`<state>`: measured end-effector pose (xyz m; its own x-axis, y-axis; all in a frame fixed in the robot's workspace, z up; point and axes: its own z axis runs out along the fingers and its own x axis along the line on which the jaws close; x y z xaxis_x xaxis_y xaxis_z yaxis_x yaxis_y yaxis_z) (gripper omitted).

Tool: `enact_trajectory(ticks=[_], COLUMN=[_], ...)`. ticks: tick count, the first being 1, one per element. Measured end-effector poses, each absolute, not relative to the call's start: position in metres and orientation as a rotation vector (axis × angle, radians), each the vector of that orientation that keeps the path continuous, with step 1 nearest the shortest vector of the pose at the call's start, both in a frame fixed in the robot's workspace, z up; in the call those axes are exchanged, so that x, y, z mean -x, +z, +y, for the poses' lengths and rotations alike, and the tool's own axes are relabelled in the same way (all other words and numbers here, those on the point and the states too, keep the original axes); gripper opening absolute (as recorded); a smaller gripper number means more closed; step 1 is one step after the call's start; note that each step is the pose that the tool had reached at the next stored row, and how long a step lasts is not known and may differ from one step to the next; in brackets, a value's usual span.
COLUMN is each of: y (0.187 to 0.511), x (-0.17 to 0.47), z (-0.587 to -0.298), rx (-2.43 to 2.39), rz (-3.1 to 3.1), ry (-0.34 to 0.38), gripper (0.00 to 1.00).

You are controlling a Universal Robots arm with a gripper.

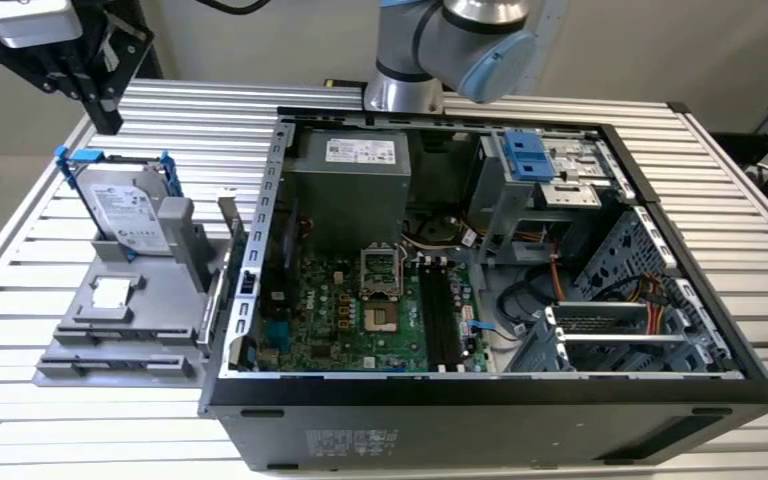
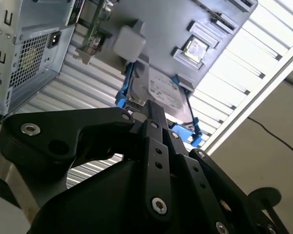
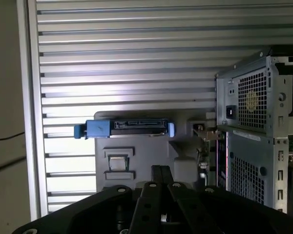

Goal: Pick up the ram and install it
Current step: 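Reach for the ram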

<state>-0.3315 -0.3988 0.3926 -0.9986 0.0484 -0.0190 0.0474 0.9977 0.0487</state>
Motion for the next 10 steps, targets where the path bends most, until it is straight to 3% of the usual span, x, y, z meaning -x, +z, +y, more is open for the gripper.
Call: enact_trajectory(ticks=[10], y=[0.3926], x=[0.3399], z=[-0.3991], rx=[-0.073], rz=[3.120], ry=[0.075], gripper=[0.00])
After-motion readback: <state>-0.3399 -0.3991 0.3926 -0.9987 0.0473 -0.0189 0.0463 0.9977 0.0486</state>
